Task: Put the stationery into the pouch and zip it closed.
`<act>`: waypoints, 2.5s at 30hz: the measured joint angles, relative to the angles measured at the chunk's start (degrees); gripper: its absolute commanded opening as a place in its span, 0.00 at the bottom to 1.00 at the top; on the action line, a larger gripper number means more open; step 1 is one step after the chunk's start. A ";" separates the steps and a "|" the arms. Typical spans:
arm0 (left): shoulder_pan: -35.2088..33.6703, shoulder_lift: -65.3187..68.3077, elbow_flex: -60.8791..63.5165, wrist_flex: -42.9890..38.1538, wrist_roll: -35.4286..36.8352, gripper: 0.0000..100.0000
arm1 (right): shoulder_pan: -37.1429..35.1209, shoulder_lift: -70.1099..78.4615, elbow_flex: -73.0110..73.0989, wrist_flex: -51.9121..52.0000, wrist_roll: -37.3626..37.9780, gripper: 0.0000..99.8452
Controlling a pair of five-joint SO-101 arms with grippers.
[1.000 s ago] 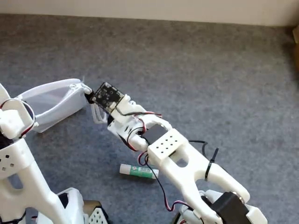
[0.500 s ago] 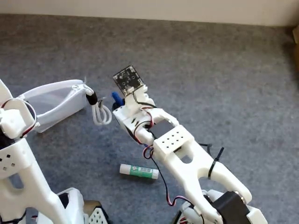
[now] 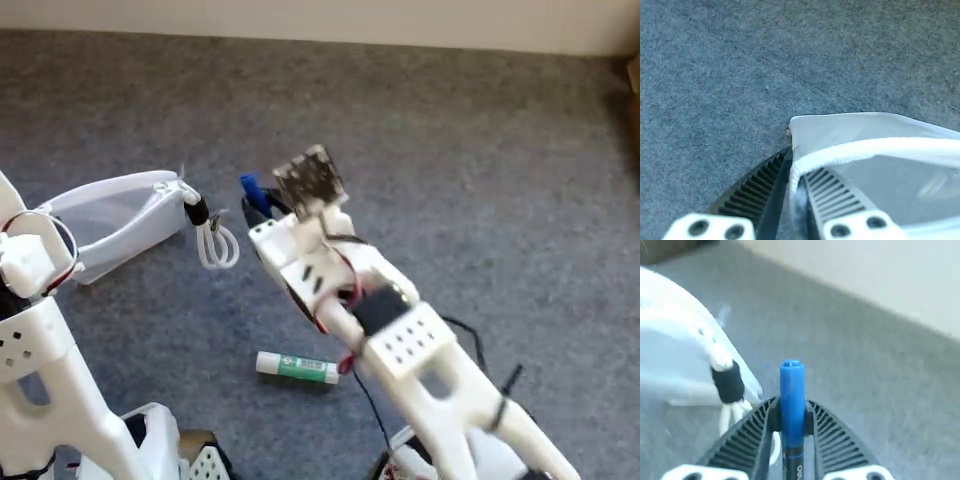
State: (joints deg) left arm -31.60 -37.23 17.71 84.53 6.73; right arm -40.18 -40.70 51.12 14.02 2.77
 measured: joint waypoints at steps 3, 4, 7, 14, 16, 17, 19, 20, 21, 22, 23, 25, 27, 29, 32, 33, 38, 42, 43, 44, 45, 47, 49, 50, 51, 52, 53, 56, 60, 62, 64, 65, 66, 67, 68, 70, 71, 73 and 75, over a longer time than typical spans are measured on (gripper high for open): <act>0.00 0.00 0.00 0.00 0.00 0.01 | 0.00 -6.15 4.40 -3.96 0.00 0.00; 0.00 0.00 0.00 0.00 0.00 0.01 | 0.00 -7.74 5.45 -5.10 0.00 0.00; 0.00 0.00 0.00 0.00 0.00 0.01 | 0.00 -11.60 7.30 -7.56 0.00 0.00; 0.00 0.00 0.00 0.00 0.00 0.01 | 0.00 -18.46 7.56 -8.62 0.00 0.00; 0.09 0.00 0.00 0.00 0.00 0.01 | 0.00 -20.57 7.56 -8.62 0.00 0.00; 0.09 0.00 0.00 0.00 0.00 0.01 | 0.00 -21.45 7.56 -8.62 0.00 0.00; 0.09 0.00 0.00 0.00 0.00 0.01 | -0.09 -23.12 7.56 -8.62 0.00 0.00; 0.09 0.00 0.00 0.00 0.00 0.01 | -0.70 -24.00 7.47 -8.62 0.00 0.00; 0.09 0.00 0.00 0.00 0.00 0.01 | -1.41 -24.53 7.12 -8.62 0.00 0.00; 0.09 0.00 0.00 0.00 0.00 0.01 | -2.37 -25.23 6.86 -8.62 0.00 0.00; 0.09 0.00 0.00 0.00 0.00 0.01 | -3.08 -25.76 6.24 -8.62 0.00 0.00; 0.09 0.00 0.00 0.00 0.00 0.01 | -4.40 -26.55 4.66 -8.62 0.00 0.00; 0.09 0.00 0.00 0.00 0.00 0.01 | -6.07 -26.73 2.29 -8.62 0.00 0.00; 0.09 0.00 0.00 0.00 0.00 0.01 | -8.00 -26.81 -0.53 -8.62 0.00 0.00; 0.09 0.00 0.00 0.00 0.00 0.01 | -9.49 -26.29 -4.22 -8.62 0.00 0.00; 0.09 0.00 0.00 0.00 0.00 0.01 | -9.58 -25.58 -5.27 -8.62 0.00 0.00; 0.09 0.00 0.00 0.00 0.00 0.01 | -9.76 -21.01 -9.93 -8.62 0.00 0.00; 0.09 0.00 0.00 0.00 0.00 0.01 | -11.60 -15.74 -13.54 -8.62 0.00 0.00; 0.09 0.00 0.00 0.00 0.00 0.01 | -12.22 -14.24 -14.33 -8.62 0.00 0.00; 0.09 0.00 0.00 0.00 0.00 0.01 | -12.92 -12.84 -14.95 -8.62 0.00 0.00; 0.09 0.00 0.00 0.00 0.00 0.01 | -13.71 -11.52 -15.47 -8.62 0.00 0.00; 0.09 0.00 0.09 0.00 0.00 0.01 | -15.47 -8.97 -15.82 -8.62 0.00 0.00; 0.09 0.00 0.62 -0.09 0.00 0.01 | -16.70 -6.33 -16.62 -8.62 0.00 0.00; 0.09 0.00 0.88 -0.18 0.00 0.01 | -16.88 -5.19 -17.14 -8.62 0.00 0.00; 0.09 0.00 0.88 -0.18 0.00 0.01 | -16.88 -4.13 -17.76 -8.62 -0.09 0.00; 0.09 0.00 0.97 -0.18 0.00 0.01 | -16.97 -3.25 -18.20 -8.62 -0.09 0.00; 0.09 0.00 0.97 -0.18 0.00 0.01 | -16.97 -2.55 -18.55 -8.62 -0.09 0.00; 0.09 0.00 0.97 -0.18 0.00 0.01 | -16.97 -1.32 -18.64 -8.62 -0.09 0.00; 0.09 0.00 0.97 -0.18 0.00 0.01 | -16.97 -1.32 -18.64 -8.62 -0.09 0.00; 0.09 0.00 0.97 -0.18 0.00 0.01 | -16.97 -1.32 -18.64 -8.62 -0.09 0.00; 0.09 0.00 0.97 -0.18 0.00 0.01 | -16.97 -1.32 -19.08 -10.73 -0.09 0.00; 0.09 0.00 0.97 -0.18 0.00 0.01 | -16.97 -1.32 -19.52 -12.66 -0.09 0.00; 0.09 0.00 0.97 -0.18 0.00 0.01 | -17.05 -1.32 -19.69 -14.95 -0.09 0.00; 0.09 0.00 0.97 -0.18 0.00 0.01 | -17.05 -1.32 -19.78 -17.49 -0.09 0.00; 0.09 0.00 0.97 -0.18 0.00 0.01 | -17.05 -1.23 -19.78 -20.31 -0.09 0.00; 0.09 0.00 0.97 -0.18 0.00 0.01 | -17.05 -0.88 -19.60 -25.85 -0.09 0.00; 0.09 0.00 0.97 -0.18 0.00 0.01 | -17.05 -0.88 -19.16 -28.66 -0.09 0.00; 0.09 0.00 0.97 -0.18 0.00 0.01 | -17.05 -0.88 -17.41 -34.55 -0.09 0.00; 0.09 0.00 0.97 -0.18 0.00 0.01 | -17.05 -0.88 -15.82 -39.38 -0.09 0.00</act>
State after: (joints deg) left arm -31.52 -37.23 18.68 84.35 6.73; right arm -57.23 -41.58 35.30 -25.36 2.68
